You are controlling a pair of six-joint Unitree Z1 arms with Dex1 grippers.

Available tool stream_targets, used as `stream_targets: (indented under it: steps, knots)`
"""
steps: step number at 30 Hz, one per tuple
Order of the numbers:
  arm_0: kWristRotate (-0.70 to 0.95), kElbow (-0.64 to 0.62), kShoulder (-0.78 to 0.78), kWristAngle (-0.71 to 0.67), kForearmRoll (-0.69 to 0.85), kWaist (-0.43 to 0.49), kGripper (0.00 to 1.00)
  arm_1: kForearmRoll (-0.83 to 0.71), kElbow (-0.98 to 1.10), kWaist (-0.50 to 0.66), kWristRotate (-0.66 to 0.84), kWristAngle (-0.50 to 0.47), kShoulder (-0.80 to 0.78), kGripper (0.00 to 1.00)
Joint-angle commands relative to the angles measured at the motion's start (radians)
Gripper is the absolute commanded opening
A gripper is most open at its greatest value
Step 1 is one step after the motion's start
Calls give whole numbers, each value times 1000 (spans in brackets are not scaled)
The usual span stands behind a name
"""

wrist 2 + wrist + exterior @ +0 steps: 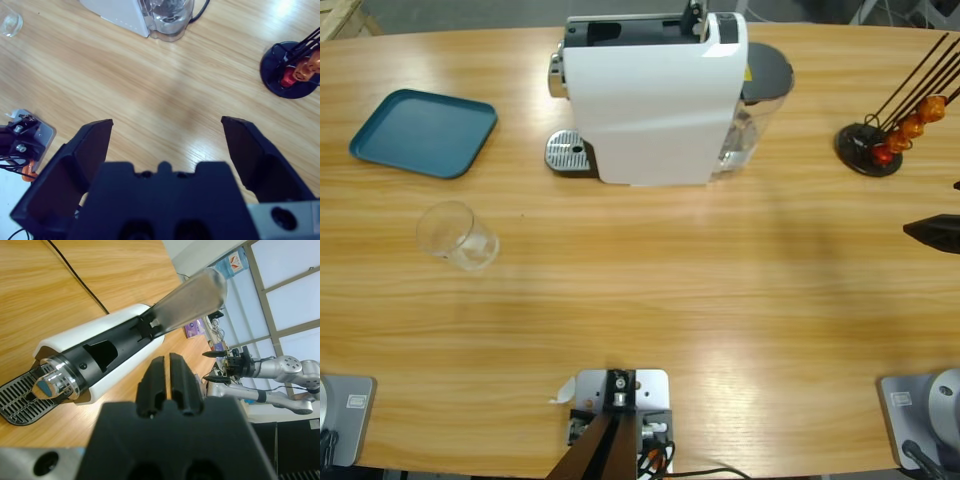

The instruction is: Pour coffee

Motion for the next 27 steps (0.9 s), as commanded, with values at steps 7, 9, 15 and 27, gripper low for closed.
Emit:
stream_targets:
  steps: [7, 9, 15, 27]
  knots:
    - [662, 324, -283, 437, 54, -184, 988, -3, -11, -18, 237, -346, -37, 1000]
    - [798, 350, -318, 477, 168, -197, 987, -32, 4, -18, 299, -465, -52, 977]
    - [907, 468, -423, 510, 270, -198, 987, -339, 178, -103, 297, -517, 28, 927]
    - [852, 564, -444, 529, 260, -198, 982, -793, 331, -193, 244, -457, 365, 778]
